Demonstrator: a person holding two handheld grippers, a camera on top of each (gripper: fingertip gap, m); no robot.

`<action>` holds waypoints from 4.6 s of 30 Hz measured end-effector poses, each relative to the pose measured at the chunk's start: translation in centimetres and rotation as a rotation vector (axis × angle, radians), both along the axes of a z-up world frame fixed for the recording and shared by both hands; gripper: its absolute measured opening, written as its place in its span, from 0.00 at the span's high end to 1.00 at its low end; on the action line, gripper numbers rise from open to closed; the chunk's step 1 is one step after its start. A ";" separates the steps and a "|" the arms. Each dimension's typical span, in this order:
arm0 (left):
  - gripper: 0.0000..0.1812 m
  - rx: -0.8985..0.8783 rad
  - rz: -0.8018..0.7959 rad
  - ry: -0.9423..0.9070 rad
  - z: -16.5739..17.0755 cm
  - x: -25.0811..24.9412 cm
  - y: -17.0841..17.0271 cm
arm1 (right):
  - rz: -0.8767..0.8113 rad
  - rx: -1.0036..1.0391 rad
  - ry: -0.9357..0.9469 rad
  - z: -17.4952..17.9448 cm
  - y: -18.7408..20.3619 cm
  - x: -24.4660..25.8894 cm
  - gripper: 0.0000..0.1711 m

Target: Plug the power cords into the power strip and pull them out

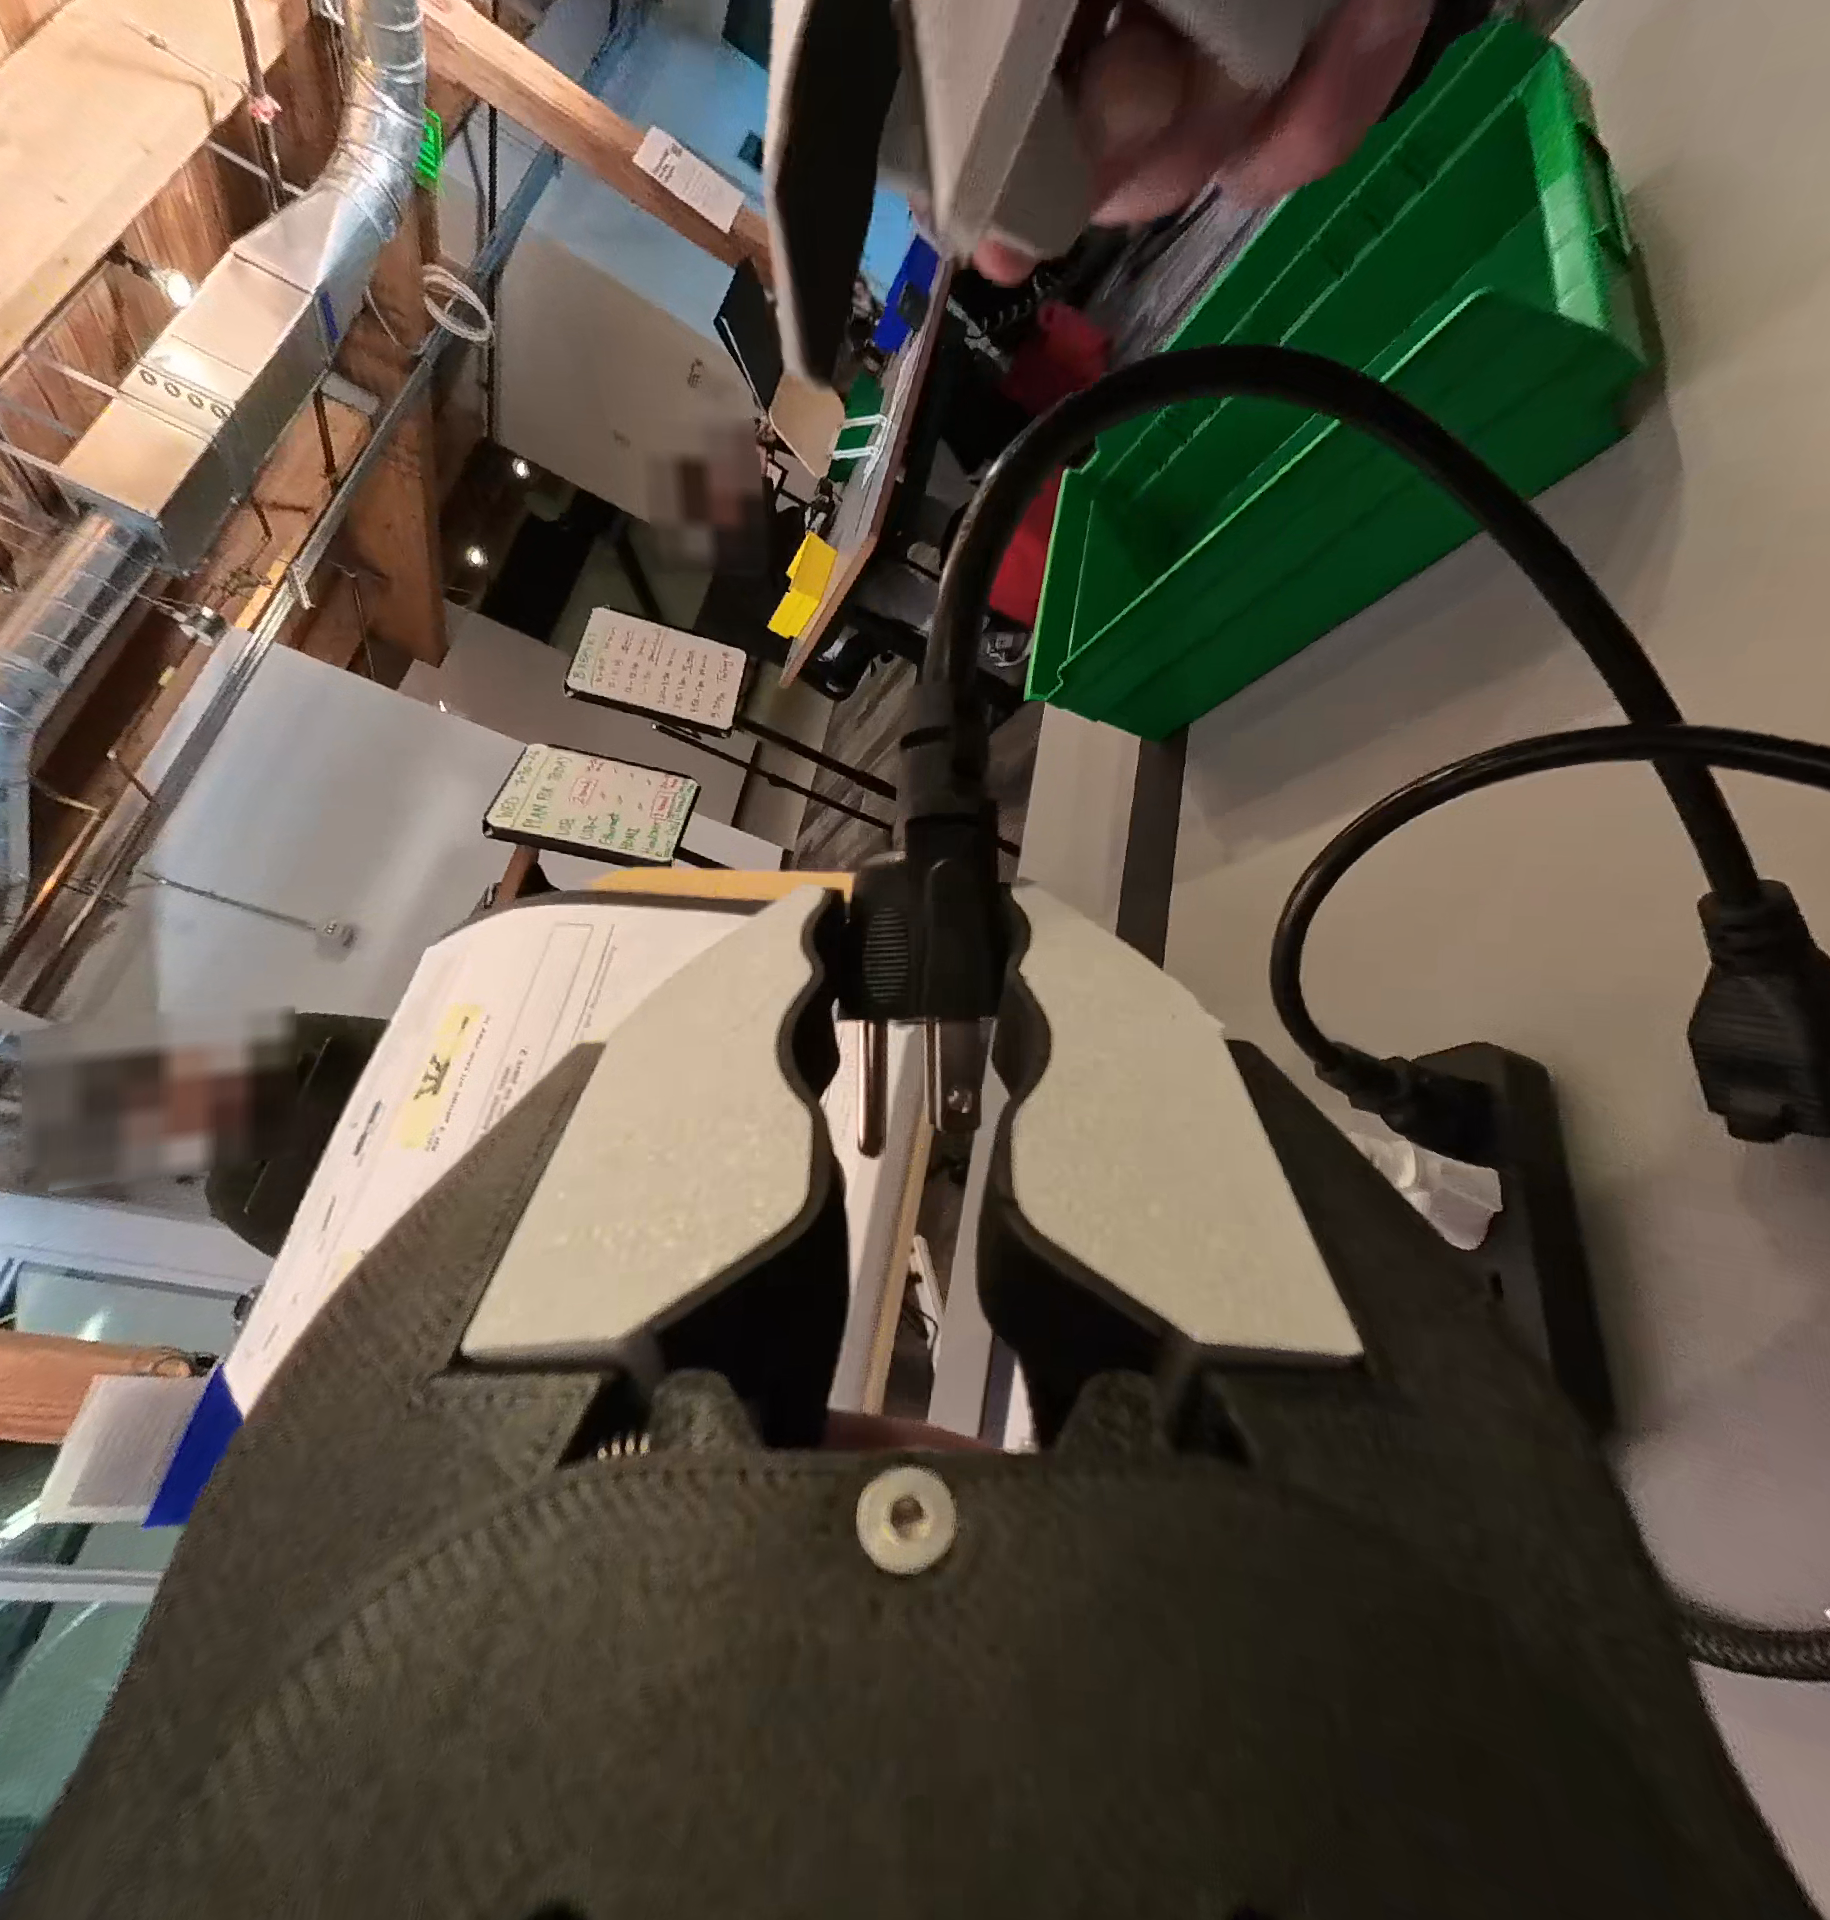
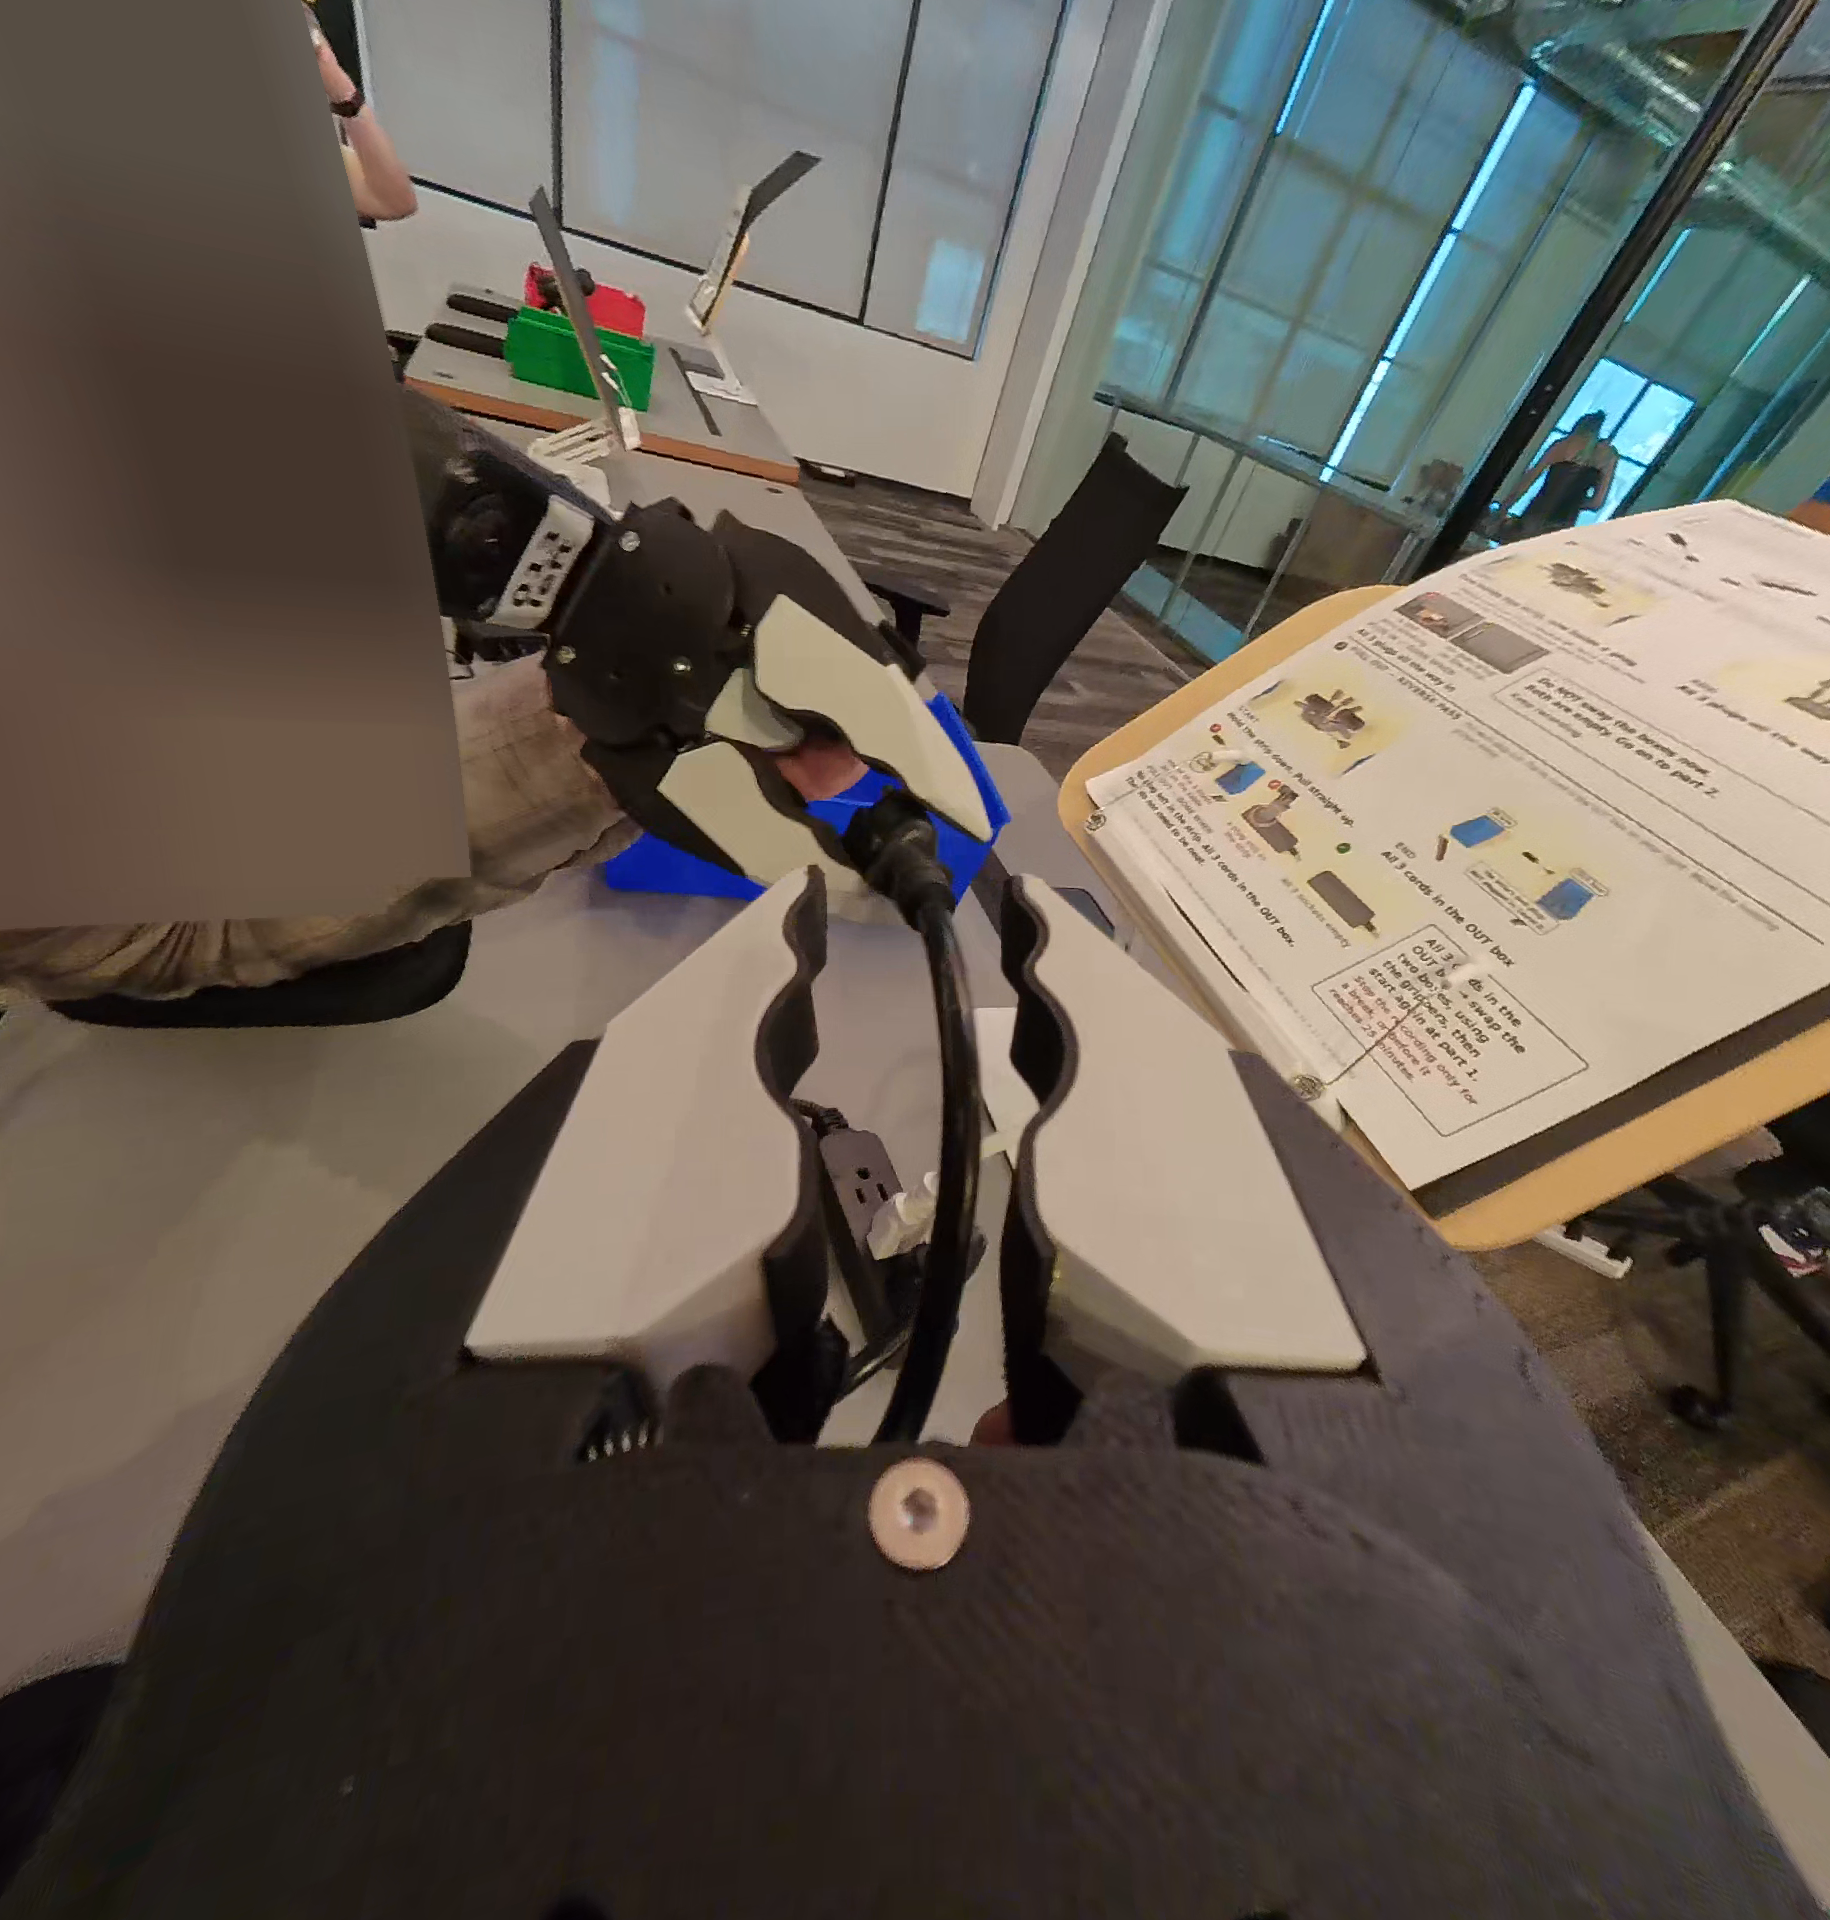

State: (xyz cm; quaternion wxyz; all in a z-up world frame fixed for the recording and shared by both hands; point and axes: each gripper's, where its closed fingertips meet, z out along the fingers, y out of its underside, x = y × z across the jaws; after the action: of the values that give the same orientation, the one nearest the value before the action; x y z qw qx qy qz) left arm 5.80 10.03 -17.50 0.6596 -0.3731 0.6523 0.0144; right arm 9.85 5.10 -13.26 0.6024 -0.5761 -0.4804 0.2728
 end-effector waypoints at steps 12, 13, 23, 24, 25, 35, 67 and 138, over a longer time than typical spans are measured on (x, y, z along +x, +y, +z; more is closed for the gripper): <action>0.86 -0.032 -0.004 -0.104 2.3 -1.5 0.1 | -0.068 0.118 -0.180 -1.3 0.0 0.8 0.69; 0.86 -0.053 0.004 -0.129 2.6 -1.8 0.5 | -0.101 0.118 -0.229 -1.9 0.4 1.1 0.67; 0.86 -0.097 0.211 -0.374 6.9 -5.4 3.5 | -0.170 0.028 -0.157 -0.5 0.8 0.8 0.82; 0.86 -0.107 0.223 -0.388 7.1 -5.5 3.5 | -0.115 -0.016 -0.118 -0.3 0.2 -0.1 0.84; 0.86 -0.107 0.233 -0.402 7.4 -5.5 3.5 | -0.087 -0.075 -0.077 -0.4 0.2 -0.8 0.78; 0.86 0.073 0.265 -0.392 8.6 -3.8 1.7 | 0.063 -0.677 1.136 -1.2 6.3 3.3 0.47; 0.87 0.457 0.065 -0.140 1.4 8.1 -5.9 | -0.123 -0.742 1.413 -2.1 7.2 12.2 0.74; 0.86 -0.538 -0.232 0.200 -10.7 4.6 -1.8 | -0.246 0.964 -1.708 -16.3 2.1 1.5 0.98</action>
State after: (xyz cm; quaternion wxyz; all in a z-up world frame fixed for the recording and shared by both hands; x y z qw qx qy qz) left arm 10.38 8.21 -28.23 0.4670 -0.4539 0.7328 -0.1974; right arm 11.31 7.18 -29.53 0.2479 -0.3182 -0.7503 -0.5238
